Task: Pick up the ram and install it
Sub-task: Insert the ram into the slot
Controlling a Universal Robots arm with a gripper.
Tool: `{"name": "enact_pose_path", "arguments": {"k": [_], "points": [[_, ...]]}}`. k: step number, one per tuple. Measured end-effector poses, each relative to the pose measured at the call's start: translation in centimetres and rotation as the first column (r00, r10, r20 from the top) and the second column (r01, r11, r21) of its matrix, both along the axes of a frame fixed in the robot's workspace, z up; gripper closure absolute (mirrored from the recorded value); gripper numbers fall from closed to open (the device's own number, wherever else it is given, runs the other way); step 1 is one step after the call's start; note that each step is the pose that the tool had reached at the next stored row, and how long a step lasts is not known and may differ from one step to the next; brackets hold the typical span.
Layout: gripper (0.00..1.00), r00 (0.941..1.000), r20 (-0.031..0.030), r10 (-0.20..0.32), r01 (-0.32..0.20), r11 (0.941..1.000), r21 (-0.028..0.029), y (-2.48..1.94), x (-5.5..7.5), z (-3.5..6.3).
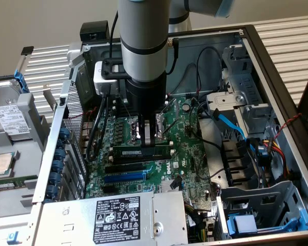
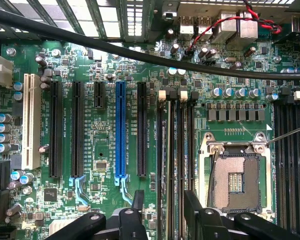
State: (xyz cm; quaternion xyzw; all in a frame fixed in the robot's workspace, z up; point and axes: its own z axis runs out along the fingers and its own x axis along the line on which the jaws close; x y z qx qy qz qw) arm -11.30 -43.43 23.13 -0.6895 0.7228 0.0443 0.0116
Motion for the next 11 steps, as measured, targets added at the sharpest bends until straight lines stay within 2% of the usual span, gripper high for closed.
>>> {"name": "enact_pose_path", "arguments": {"k": [11], "points": [[0.56,1.0000,0.0000,0.000,0.000,1.0000,0.0001,0.00,0.00,-0.01]]}}
